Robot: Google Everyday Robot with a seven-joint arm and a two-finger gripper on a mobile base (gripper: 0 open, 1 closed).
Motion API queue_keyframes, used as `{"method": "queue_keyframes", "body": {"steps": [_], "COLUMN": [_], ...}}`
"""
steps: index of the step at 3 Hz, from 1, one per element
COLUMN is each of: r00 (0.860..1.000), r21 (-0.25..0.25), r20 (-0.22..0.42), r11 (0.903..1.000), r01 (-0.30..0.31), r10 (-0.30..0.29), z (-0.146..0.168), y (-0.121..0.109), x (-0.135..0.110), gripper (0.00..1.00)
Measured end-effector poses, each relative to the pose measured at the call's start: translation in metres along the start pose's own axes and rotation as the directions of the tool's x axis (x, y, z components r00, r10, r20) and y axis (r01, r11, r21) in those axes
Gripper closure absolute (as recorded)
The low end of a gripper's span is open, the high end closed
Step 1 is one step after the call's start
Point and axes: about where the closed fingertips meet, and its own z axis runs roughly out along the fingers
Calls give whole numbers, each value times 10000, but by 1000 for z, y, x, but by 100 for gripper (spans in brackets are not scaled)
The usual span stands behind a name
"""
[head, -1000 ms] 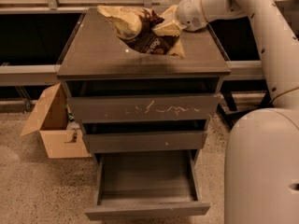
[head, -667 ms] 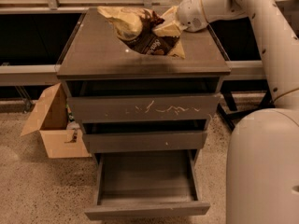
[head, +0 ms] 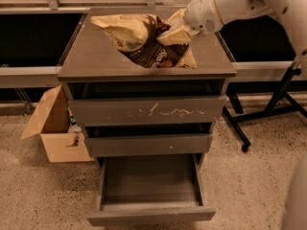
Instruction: Place brown chip bag into bottom drawer
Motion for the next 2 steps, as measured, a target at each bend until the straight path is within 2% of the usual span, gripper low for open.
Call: {"method": "queue_keyframes", "body": {"steps": [1,2], "r00": [9967,9935], "r21": [-667,-1108], "r20": [-789,-662], "r11": [9974,9888], "r01": [-256,-1000], "r10": [203,931], "z": [10,33], "y": [50,95], "x": [-6,7], "gripper": [100,100]}}
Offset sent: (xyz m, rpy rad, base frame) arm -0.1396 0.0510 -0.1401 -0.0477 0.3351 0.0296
